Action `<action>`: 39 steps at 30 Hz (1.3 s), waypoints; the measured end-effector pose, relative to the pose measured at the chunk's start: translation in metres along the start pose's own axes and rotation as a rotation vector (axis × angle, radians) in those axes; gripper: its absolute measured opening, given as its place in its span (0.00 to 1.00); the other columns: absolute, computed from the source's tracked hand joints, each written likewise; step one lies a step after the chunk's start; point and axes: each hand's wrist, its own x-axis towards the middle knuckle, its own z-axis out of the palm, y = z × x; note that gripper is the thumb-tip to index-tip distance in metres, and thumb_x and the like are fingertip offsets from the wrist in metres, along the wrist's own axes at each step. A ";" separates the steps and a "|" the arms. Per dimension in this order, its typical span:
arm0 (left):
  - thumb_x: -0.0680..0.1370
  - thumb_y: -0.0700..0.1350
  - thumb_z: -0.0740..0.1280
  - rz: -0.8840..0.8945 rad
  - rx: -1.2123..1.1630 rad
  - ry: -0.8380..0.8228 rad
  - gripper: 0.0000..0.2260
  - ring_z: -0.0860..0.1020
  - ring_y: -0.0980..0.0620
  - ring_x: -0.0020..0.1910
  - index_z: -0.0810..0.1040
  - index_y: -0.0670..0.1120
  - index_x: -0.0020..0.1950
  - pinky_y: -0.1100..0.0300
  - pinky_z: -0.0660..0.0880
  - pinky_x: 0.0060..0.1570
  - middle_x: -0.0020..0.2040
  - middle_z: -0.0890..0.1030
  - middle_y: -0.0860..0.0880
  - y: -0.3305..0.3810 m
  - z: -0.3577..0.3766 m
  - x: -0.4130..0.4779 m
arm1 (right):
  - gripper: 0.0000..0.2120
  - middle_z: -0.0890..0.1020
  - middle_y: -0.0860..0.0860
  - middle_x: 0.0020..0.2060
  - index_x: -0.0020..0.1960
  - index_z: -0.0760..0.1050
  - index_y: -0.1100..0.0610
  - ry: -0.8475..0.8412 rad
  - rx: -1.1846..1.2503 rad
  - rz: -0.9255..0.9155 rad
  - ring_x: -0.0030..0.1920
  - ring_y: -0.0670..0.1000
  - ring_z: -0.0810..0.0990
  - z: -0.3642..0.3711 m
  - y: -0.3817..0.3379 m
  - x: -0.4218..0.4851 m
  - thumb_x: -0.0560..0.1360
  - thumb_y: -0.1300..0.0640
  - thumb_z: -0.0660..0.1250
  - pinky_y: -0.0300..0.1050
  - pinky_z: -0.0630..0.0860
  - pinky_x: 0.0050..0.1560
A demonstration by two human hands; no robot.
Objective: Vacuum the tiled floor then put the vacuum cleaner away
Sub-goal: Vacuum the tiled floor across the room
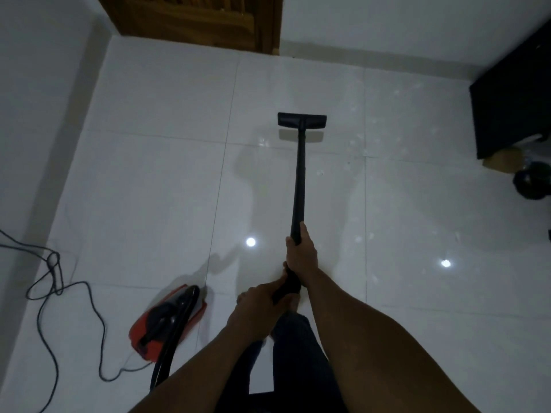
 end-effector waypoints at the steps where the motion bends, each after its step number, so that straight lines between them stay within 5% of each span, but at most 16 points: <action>1: 0.82 0.58 0.62 0.012 0.018 -0.005 0.20 0.82 0.53 0.47 0.72 0.58 0.73 0.53 0.78 0.58 0.50 0.85 0.50 -0.006 0.014 -0.010 | 0.31 0.74 0.57 0.70 0.84 0.52 0.47 -0.003 0.008 0.010 0.40 0.43 0.76 -0.002 0.013 -0.012 0.85 0.53 0.60 0.27 0.71 0.25; 3: 0.82 0.59 0.61 0.009 0.096 -0.014 0.21 0.79 0.44 0.60 0.68 0.59 0.74 0.43 0.71 0.67 0.56 0.83 0.46 -0.020 0.043 -0.027 | 0.31 0.76 0.58 0.68 0.84 0.51 0.46 -0.019 0.035 0.030 0.43 0.51 0.81 -0.008 0.040 -0.036 0.85 0.52 0.60 0.37 0.80 0.32; 5: 0.82 0.61 0.60 -0.028 0.188 -0.015 0.22 0.64 0.34 0.74 0.64 0.62 0.76 0.39 0.60 0.74 0.70 0.73 0.38 -0.032 0.075 -0.042 | 0.31 0.77 0.59 0.67 0.83 0.51 0.45 -0.027 0.064 0.049 0.48 0.59 0.84 -0.015 0.067 -0.056 0.85 0.52 0.61 0.49 0.85 0.41; 8: 0.75 0.66 0.66 0.051 0.010 0.052 0.28 0.56 0.41 0.79 0.64 0.65 0.73 0.50 0.55 0.77 0.79 0.59 0.40 -0.034 0.119 -0.074 | 0.31 0.78 0.60 0.65 0.83 0.51 0.43 -0.040 0.107 0.094 0.45 0.59 0.83 -0.032 0.108 -0.085 0.84 0.52 0.61 0.51 0.85 0.41; 10: 0.69 0.72 0.67 0.135 -0.100 0.178 0.30 0.64 0.63 0.70 0.57 0.79 0.67 0.63 0.65 0.68 0.72 0.64 0.54 -0.032 0.147 -0.096 | 0.31 0.78 0.59 0.65 0.83 0.50 0.42 -0.054 0.093 0.102 0.42 0.56 0.82 -0.044 0.134 -0.102 0.85 0.52 0.60 0.45 0.82 0.34; 11: 0.72 0.70 0.66 0.219 -0.103 0.200 0.28 0.65 0.70 0.61 0.54 0.83 0.65 0.80 0.47 0.45 0.66 0.68 0.55 -0.033 0.165 -0.105 | 0.31 0.78 0.59 0.65 0.83 0.50 0.42 -0.056 0.079 0.092 0.41 0.55 0.82 -0.051 0.149 -0.111 0.85 0.52 0.60 0.42 0.79 0.31; 12: 0.74 0.68 0.65 0.264 -0.088 0.194 0.25 0.65 0.65 0.64 0.55 0.85 0.64 0.48 0.72 0.47 0.61 0.74 0.54 -0.032 0.181 -0.115 | 0.31 0.79 0.58 0.64 0.83 0.50 0.43 -0.060 0.073 0.086 0.41 0.55 0.82 -0.057 0.165 -0.120 0.85 0.52 0.60 0.41 0.77 0.30; 13: 0.75 0.69 0.63 0.267 -0.111 0.174 0.19 0.53 0.77 0.50 0.59 0.85 0.61 0.82 0.68 0.44 0.53 0.78 0.51 -0.033 0.197 -0.128 | 0.31 0.80 0.59 0.63 0.83 0.50 0.43 -0.063 0.067 0.086 0.40 0.55 0.82 -0.065 0.179 -0.132 0.85 0.53 0.60 0.41 0.77 0.30; 14: 0.74 0.71 0.63 0.256 -0.141 0.120 0.16 0.68 0.73 0.37 0.63 0.85 0.59 0.83 0.66 0.39 0.48 0.75 0.50 -0.033 0.211 -0.142 | 0.31 0.80 0.59 0.61 0.83 0.51 0.43 -0.067 0.066 0.086 0.40 0.55 0.82 -0.070 0.193 -0.143 0.85 0.53 0.60 0.41 0.77 0.30; 15: 0.73 0.71 0.63 0.217 -0.166 0.092 0.16 0.70 0.72 0.35 0.67 0.82 0.60 0.84 0.65 0.37 0.49 0.75 0.47 -0.033 0.226 -0.157 | 0.31 0.81 0.60 0.60 0.83 0.51 0.43 -0.071 0.063 0.089 0.40 0.55 0.81 -0.076 0.208 -0.156 0.85 0.53 0.60 0.42 0.77 0.31; 17: 0.75 0.65 0.65 0.145 -0.167 0.071 0.18 0.74 0.62 0.40 0.71 0.71 0.65 0.85 0.66 0.40 0.52 0.79 0.43 -0.038 0.254 -0.182 | 0.31 0.82 0.62 0.58 0.83 0.51 0.44 -0.079 0.056 0.104 0.40 0.55 0.81 -0.086 0.239 -0.183 0.85 0.53 0.60 0.42 0.78 0.32; 19: 0.76 0.64 0.64 0.093 -0.110 0.023 0.21 0.78 0.63 0.42 0.71 0.67 0.69 0.70 0.75 0.54 0.52 0.85 0.48 -0.047 0.279 -0.208 | 0.31 0.82 0.62 0.57 0.83 0.50 0.43 -0.083 0.063 0.120 0.39 0.55 0.80 -0.091 0.266 -0.208 0.85 0.54 0.60 0.42 0.76 0.31; 21: 0.77 0.64 0.63 0.034 -0.069 -0.020 0.25 0.81 0.61 0.41 0.68 0.64 0.74 0.57 0.78 0.54 0.50 0.86 0.54 -0.053 0.297 -0.234 | 0.31 0.81 0.61 0.54 0.83 0.50 0.44 -0.090 0.074 0.141 0.37 0.53 0.79 -0.090 0.292 -0.232 0.85 0.54 0.60 0.41 0.75 0.29; 26: 0.80 0.57 0.66 0.027 -0.106 -0.073 0.24 0.74 0.66 0.29 0.70 0.56 0.76 0.70 0.69 0.35 0.37 0.80 0.57 -0.079 0.339 -0.301 | 0.31 0.77 0.51 0.49 0.84 0.51 0.47 -0.080 -0.001 0.099 0.36 0.46 0.75 -0.081 0.353 -0.297 0.85 0.55 0.59 0.27 0.67 0.20; 31: 0.80 0.56 0.67 0.010 -0.143 -0.094 0.23 0.76 0.66 0.33 0.72 0.54 0.74 0.66 0.72 0.39 0.38 0.80 0.60 -0.126 0.385 -0.369 | 0.31 0.76 0.57 0.69 0.84 0.50 0.47 -0.097 -0.013 0.088 0.37 0.43 0.74 -0.062 0.422 -0.360 0.85 0.55 0.59 0.25 0.65 0.19; 39: 0.77 0.63 0.65 -0.010 -0.094 -0.138 0.27 0.82 0.57 0.51 0.71 0.57 0.75 0.64 0.77 0.50 0.58 0.84 0.48 -0.200 0.466 -0.486 | 0.31 0.78 0.59 0.65 0.84 0.50 0.46 -0.107 0.042 0.155 0.39 0.54 0.80 -0.030 0.540 -0.478 0.85 0.53 0.59 0.32 0.71 0.21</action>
